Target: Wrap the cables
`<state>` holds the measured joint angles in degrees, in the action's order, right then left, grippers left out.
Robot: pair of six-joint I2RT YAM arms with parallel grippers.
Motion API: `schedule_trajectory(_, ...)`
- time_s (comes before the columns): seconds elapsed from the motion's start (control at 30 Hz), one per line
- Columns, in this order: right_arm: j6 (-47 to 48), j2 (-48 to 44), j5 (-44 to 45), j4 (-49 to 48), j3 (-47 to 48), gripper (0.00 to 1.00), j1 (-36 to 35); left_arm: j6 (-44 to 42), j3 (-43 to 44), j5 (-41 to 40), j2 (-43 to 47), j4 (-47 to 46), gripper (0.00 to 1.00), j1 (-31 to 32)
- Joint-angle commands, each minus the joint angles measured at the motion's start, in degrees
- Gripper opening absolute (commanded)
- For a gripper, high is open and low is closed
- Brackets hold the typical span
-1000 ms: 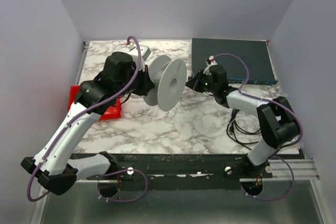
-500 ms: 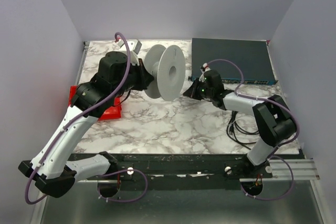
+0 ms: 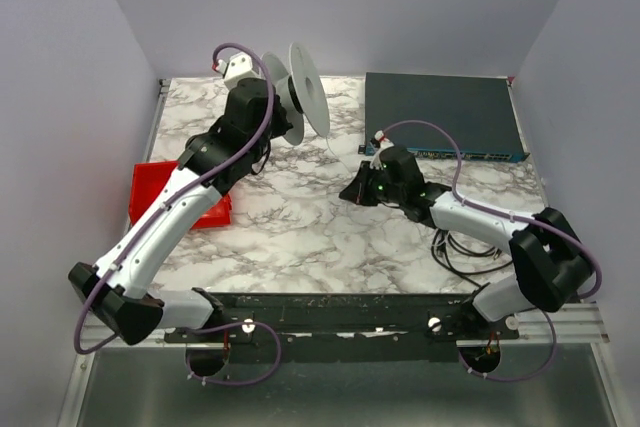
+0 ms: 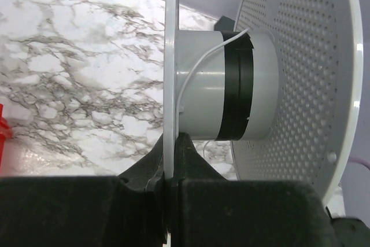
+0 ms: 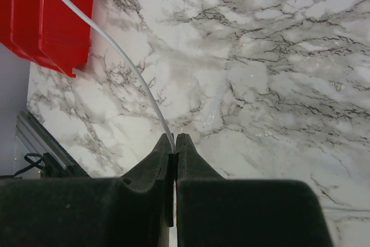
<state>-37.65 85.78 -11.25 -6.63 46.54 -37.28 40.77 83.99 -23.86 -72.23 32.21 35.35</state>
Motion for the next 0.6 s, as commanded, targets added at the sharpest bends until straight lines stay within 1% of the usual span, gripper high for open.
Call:
schedule_trajectory(0.0, 2.64, -2.59, 3.51, 7.92, 2.03, 0.01, -1.61, 2.02, 6.41, -9.64, -3.88, -4.18, 0.00, -0.11)
schedule_trajectory(0.1, 4.92, -3.53, 4.39, 11.88, 3.94, 0.01, -2.41, 2.02, 10.34, -12.05, -7.59, -1.64, 0.00, -0.20)
schedule_trajectory(0.23, 7.61, -4.38, 6.20, 17.57, 7.99, 0.01, -3.89, 2.09, 13.55, -13.09, -11.55, 0.03, 0.00, -0.46)
schedule_trajectory(0.43, 9.90, -6.92, 7.18, 23.69, 13.91, 0.01, -5.94, 1.99, 15.15, -11.60, -16.17, 1.00, 0.00, -2.01)
schedule_trajectory(0.57, 11.33, -8.00, 7.74, 27.41, 17.43, 0.01, -6.65, -0.57, 15.31, -9.22, -18.56, 0.03, 0.00, -2.57)
